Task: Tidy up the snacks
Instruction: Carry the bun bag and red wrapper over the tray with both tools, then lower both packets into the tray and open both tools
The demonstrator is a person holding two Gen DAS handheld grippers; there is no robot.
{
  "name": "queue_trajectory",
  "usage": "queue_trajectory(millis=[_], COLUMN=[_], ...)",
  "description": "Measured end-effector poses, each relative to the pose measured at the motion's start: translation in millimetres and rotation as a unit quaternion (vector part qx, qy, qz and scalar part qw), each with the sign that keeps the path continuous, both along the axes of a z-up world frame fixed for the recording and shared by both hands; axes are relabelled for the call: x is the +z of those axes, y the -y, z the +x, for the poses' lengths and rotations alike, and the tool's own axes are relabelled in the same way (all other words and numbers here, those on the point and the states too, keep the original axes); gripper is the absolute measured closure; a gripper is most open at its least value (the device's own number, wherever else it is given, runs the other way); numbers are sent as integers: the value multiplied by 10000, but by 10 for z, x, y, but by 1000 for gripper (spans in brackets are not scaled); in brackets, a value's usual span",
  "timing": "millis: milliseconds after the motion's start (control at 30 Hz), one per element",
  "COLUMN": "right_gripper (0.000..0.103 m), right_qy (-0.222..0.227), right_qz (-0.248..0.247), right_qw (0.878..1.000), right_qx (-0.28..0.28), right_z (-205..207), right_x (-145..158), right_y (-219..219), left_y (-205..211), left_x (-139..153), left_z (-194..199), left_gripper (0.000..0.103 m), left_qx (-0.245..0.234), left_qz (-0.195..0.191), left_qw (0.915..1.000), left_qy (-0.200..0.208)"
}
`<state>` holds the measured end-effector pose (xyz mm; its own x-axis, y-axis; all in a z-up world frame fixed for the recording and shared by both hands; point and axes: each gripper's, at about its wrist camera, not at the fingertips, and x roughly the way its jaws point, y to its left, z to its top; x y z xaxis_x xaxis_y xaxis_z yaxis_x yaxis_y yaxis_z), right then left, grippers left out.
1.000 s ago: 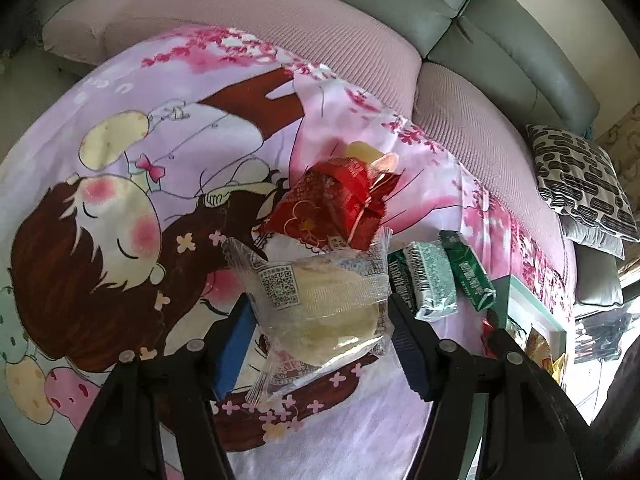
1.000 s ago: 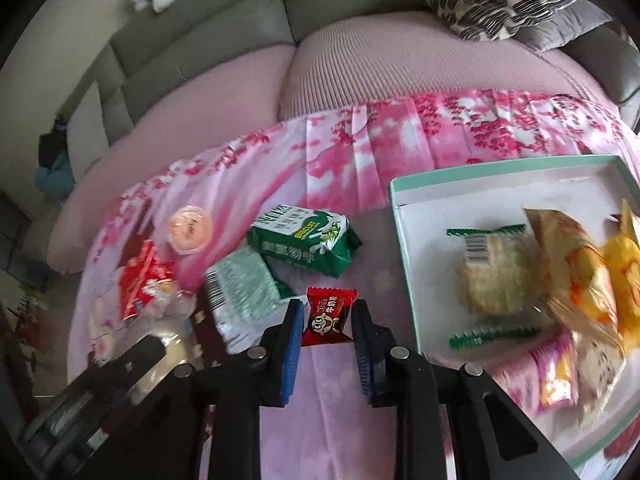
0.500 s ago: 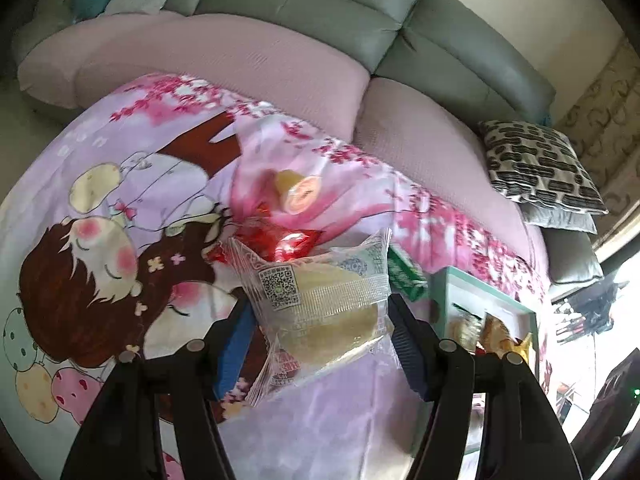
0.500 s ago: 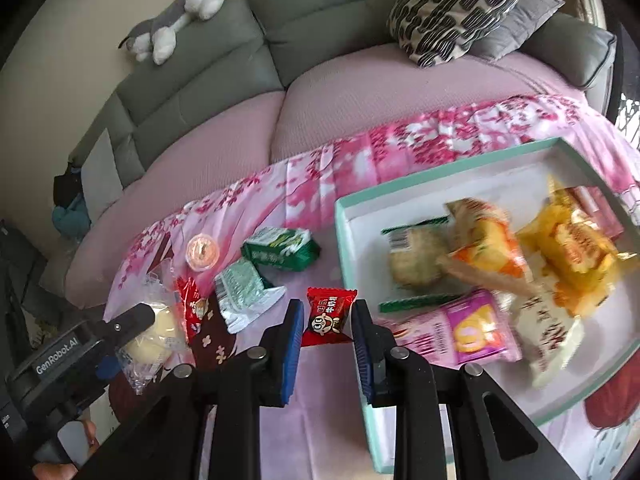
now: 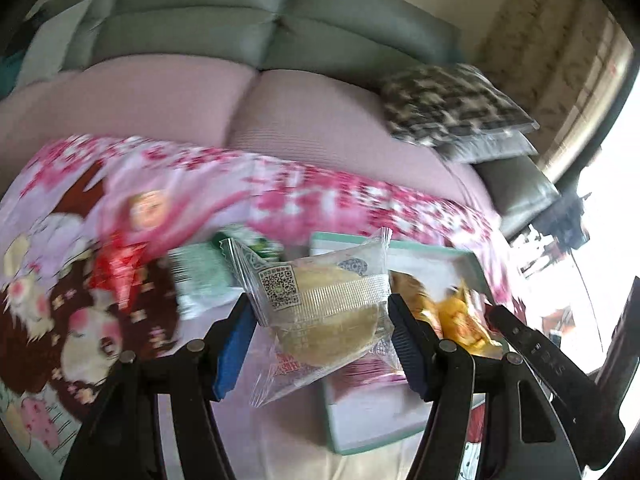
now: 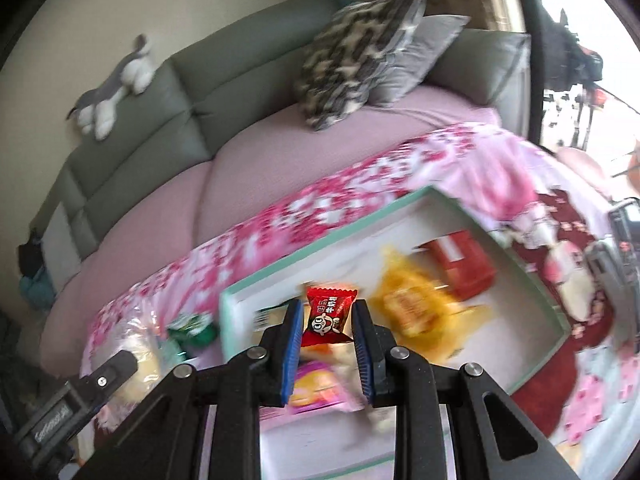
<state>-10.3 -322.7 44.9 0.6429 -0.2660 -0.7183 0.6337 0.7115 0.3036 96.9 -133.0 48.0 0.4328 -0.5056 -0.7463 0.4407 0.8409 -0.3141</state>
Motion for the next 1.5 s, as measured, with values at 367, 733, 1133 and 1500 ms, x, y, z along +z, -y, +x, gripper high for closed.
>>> queue_trajectory(millis=[367,733,1133,1500], right_gripper=[77,77,76,76], right_qy=[-100,-230,-296,-312], right_qz=[485,530,453,412], right_qw=[9987,9982,9983,9986], right_qx=[-127,132,207,118], right_z=[-138,33,78,59], right_x=[-276,-470,-482,-410], right_y=[430,468,473,500], left_y=[514,684,988,892], left_x=[-278,-526,-553,-422], left_z=[70,206,79,68], left_gripper=[36,36,34,17], left_qx=[-312,-301,-662,-624], left_qz=[465,345,519,367], left_qw=[9984,9988,9961,9973], left_qy=[115,162,266,96])
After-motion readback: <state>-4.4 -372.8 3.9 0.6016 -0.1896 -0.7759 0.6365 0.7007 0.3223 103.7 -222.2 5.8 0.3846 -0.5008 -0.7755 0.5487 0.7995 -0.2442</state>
